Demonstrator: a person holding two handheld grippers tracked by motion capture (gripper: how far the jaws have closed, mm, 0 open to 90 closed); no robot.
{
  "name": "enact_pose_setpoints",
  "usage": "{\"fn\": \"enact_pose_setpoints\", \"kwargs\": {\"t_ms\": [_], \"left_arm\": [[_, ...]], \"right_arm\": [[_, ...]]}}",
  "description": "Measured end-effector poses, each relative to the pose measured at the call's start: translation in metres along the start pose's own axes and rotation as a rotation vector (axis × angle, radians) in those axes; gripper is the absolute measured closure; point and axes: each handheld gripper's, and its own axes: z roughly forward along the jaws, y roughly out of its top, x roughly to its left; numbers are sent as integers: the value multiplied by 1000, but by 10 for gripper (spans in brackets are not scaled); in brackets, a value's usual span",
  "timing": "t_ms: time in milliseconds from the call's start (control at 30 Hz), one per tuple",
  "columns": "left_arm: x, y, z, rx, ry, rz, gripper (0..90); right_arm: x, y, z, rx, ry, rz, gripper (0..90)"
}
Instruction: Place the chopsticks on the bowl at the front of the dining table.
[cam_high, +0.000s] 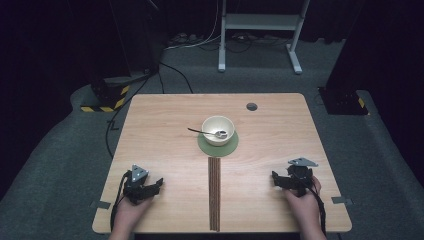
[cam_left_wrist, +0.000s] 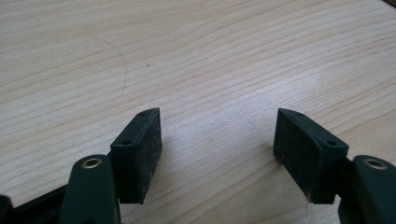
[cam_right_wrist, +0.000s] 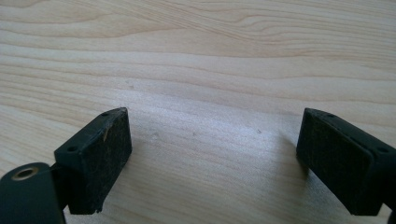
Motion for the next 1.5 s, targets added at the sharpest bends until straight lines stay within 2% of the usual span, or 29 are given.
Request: {"fn": "enact_pose_setpoints", "kwargs": {"t_ms": [167, 200, 233, 333, 400, 433, 500, 533, 600, 633, 667, 800, 900, 933, 967, 1000, 1067, 1100, 1133, 1200, 1233, 1267, 1333, 1367, 1433, 1467, 1500], "left_arm": [[0, 0, -1, 7, 3, 7, 328], [0, 0, -1, 5, 5, 5, 330], [-1, 0, -1, 2, 8, 5, 330], [-1, -1, -1, 0, 11, 2, 331], [-2, -1, -1, -6, 9, -1, 330], [-2, -1, -1, -10, 9, -2, 330], [-2, -1, -1, -7, 9, 2, 330], [-2, -1, -1, -8, 10, -4, 331], [-1, -1, -1, -3, 12, -5, 331], [-1, -1, -1, -1, 12, -3, 331], [-1, -1, -1, 0, 9, -1, 333], [-1, -1, -1, 1, 9, 0, 333], [-2, -1, -1, -5, 7, -13, 334], [-1, -1, -1, -1, 6, -5, 335], [-1, -1, -1, -1, 6, -5, 335], [-1, -1, -1, -6, 8, -14, 334], [-1, -1, -1, -6, 10, -13, 334], [-1, -1, -1, -6, 10, -13, 334], [-2, -1, 0, -13, 8, -20, 334], [-1, 0, 0, -13, 5, -17, 334], [-1, 0, 0, -13, 5, -17, 335], [-1, 0, 0, -19, 7, -24, 340], [0, 0, 0, -13, 16, -22, 354], [0, 1, 1, -29, 18, -34, 362], [0, 0, 1, -30, 22, -33, 364], [-1, 0, 1, -31, 31, -33, 365], [-1, 0, 1, -31, 31, -33, 365]], "right_arm": [[0, 0, 0, -1, -5, 3, 100], [0, 0, -1, 13, 1, 2, 115], [0, -1, -1, -7, -10, -10, 129], [1, -3, -3, -17, -22, 1, 161], [1, -4, -6, 0, -13, 2, 174], [2, -6, -8, -26, -22, 4, 239], [4, -8, -12, -21, -9, -9, 304], [8, -9, -14, -30, -26, -18, 332], [10, -10, -15, -30, -30, -34, 344], [16, -9, -18, -37, -12, -51, 353], [25, -8, -22, -62, -10, -94, 352], [42, -3, -25, -87, 30, -98, 354], [57, -1, -24, -95, 51, -131, 360], [64, -1, -24, -97, 65, -136, 360], [64, -1, -24, -97, 65, -136, 360], [75, -1, -23, -99, 91, -156, 375], [85, 0, -22, -98, 131, -163, 392], [91, 0, -22, -98, 143, -165, 406], [91, 0, -22, -98, 143, -165, 406], [108, 2, -19, -99, 177, -222, 412], [108, 2, -19, -99, 177, -222, 412], [118, 4, -18, -102, 196, -246, 409], [122, 5, -18, -97, 206, -242, 407], [132, 8, -15, -93, 225, -250, 407], [136, 10, -15, -89, 233, -248, 407], [146, 13, -13, -96, 246, -253, 407], [146, 13, -13, -96, 246, -253, 407]]}}
